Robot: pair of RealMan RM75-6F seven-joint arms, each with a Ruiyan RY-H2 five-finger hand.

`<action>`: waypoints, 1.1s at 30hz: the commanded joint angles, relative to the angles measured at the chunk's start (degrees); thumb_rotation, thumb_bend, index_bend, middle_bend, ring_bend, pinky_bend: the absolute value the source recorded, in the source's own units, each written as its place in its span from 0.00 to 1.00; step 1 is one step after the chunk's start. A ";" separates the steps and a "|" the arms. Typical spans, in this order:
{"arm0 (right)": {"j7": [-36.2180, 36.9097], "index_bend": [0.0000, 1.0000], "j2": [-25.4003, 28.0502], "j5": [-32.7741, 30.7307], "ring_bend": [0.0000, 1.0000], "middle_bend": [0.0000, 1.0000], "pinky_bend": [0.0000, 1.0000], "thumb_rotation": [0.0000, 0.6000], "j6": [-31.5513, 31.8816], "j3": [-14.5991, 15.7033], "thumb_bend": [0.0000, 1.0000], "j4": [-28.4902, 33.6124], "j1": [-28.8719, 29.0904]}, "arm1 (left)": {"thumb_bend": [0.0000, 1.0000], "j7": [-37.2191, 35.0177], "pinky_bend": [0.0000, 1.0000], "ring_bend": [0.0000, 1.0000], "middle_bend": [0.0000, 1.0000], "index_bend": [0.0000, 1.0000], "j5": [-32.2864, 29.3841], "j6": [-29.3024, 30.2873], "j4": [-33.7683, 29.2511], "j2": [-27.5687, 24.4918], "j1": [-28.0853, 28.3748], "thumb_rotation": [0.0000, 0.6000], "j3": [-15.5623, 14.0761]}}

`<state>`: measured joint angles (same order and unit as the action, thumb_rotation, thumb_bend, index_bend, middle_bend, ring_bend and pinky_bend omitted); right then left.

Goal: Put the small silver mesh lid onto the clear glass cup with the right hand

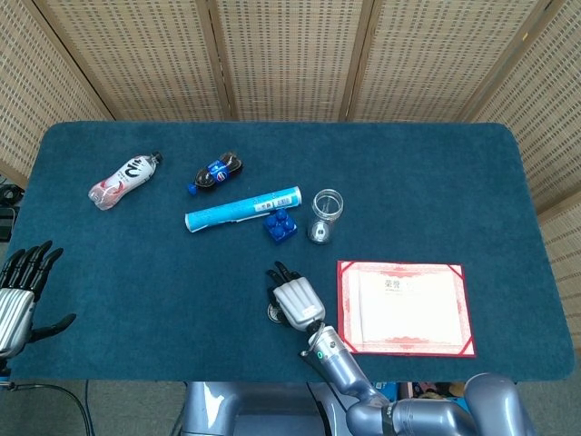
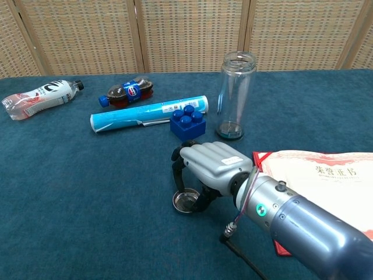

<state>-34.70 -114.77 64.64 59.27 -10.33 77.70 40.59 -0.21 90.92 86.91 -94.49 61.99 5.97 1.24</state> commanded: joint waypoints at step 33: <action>-1.06 0.68 -0.93 -0.78 0.06 0.31 0.35 1.00 0.13 -0.30 0.53 -1.71 0.52 | 0.18 -0.40 0.00 0.00 0.00 0.00 0.56 0.01 -0.05 0.06 0.21 1.00 -0.20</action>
<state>-35.73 -115.70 63.89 59.37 -10.63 75.97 41.11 -0.61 91.48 86.93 -94.54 62.05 6.17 1.04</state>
